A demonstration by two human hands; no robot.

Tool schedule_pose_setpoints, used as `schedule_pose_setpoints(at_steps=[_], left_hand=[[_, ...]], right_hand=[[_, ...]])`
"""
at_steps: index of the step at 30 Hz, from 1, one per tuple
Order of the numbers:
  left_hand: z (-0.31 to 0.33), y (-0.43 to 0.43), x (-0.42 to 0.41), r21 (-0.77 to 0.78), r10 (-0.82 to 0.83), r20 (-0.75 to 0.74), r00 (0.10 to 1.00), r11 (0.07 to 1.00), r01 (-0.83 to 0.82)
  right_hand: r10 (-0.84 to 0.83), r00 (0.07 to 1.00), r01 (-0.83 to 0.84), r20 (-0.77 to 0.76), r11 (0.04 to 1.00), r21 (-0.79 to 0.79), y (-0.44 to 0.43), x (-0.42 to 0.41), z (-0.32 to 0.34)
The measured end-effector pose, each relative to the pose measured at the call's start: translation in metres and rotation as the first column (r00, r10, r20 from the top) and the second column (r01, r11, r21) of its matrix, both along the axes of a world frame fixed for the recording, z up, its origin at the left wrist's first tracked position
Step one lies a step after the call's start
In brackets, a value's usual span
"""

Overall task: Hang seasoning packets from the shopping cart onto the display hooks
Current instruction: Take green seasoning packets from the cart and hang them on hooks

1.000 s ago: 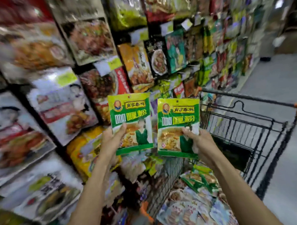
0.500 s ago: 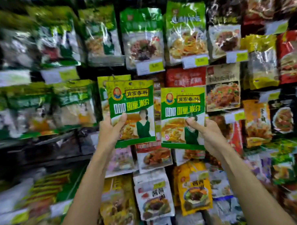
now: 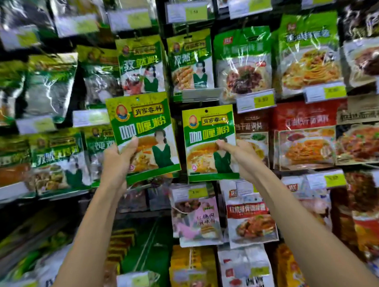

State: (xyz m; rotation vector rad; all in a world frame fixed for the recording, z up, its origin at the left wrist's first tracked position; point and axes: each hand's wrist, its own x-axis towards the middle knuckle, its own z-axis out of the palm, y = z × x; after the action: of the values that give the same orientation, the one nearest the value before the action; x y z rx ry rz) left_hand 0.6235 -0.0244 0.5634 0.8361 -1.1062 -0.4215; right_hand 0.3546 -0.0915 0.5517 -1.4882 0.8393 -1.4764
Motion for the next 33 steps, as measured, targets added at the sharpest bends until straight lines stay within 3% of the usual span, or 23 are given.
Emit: schedule_pose_setpoints(at_steps=[11,33], left_hand=[[0.008,-0.015,-0.007,0.078,-0.063,0.058,0.996,0.995,0.058],[0.009,-0.022,-0.026,0.064,-0.045,-0.030,0.999,0.997,0.046]], right_hand=[[-0.053,0.998,0.052,0.017,0.998,0.043,-0.029,0.003,0.008],[-0.049,0.998,0.044,0.039,0.992,0.120,-0.027,0.008,0.020]])
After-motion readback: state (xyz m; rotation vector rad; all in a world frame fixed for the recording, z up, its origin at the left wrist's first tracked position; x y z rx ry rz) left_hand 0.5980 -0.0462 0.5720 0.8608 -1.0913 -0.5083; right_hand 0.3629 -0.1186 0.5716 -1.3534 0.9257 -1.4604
